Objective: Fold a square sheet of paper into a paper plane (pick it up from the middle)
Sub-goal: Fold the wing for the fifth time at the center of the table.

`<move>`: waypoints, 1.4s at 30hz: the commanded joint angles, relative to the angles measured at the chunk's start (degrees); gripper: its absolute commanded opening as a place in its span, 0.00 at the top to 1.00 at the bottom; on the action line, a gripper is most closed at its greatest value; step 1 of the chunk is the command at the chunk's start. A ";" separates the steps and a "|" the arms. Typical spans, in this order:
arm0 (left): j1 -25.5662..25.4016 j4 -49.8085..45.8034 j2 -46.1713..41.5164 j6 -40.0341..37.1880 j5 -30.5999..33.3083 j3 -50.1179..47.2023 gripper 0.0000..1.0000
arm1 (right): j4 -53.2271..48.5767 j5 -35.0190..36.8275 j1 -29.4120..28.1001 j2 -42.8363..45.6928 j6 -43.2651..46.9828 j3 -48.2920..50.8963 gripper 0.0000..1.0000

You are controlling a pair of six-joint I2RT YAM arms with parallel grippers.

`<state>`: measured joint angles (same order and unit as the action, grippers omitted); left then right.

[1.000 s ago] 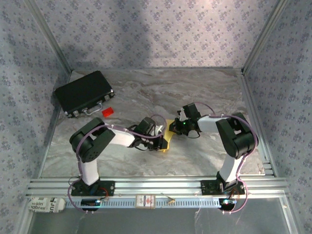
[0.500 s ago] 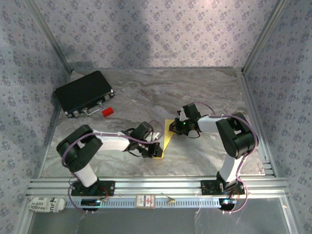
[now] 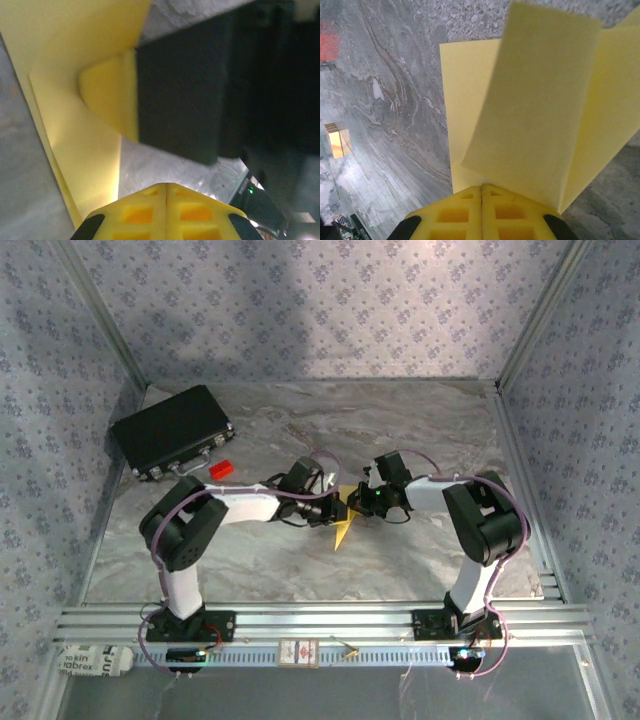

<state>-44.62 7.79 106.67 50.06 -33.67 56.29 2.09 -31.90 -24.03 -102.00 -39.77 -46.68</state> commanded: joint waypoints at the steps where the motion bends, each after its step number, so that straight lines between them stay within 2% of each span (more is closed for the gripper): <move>1: 0.04 -1.35 3.16 -0.10 1.10 3.11 0.95 | -7.01 7.83 0.13 -2.42 0.96 1.32 0.93; 6: -0.44 -6.19 6.34 -2.87 2.19 4.52 0.96 | -6.37 7.58 0.05 -1.89 0.41 1.90 0.93; 13: -2.79 -12.13 7.22 -6.52 4.85 1.46 0.99 | -5.37 6.76 0.13 -1.05 -0.05 2.04 0.93; 25: -2.80 -9.54 3.61 -7.52 4.29 -6.08 1.00 | -6.03 4.11 2.19 9.38 1.14 -0.04 0.90; 36: -1.72 -8.12 3.45 -6.29 3.86 -6.18 1.00 | -2.58 4.84 -3.19 4.93 -0.75 0.46 0.91; 40: -1.66 -8.08 3.45 -6.20 3.74 -6.38 1.00 | -5.02 9.08 -2.72 2.37 0.00 1.03 0.92; 42: -1.61 -8.06 3.43 -6.13 3.61 -6.56 1.00 | -3.56 8.86 -1.48 1.35 -0.01 2.09 0.93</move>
<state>-46.50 7.18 108.42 44.18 -32.45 52.71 -0.86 -25.71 -26.81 -99.02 -39.66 -46.24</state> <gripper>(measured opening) 0.045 0.075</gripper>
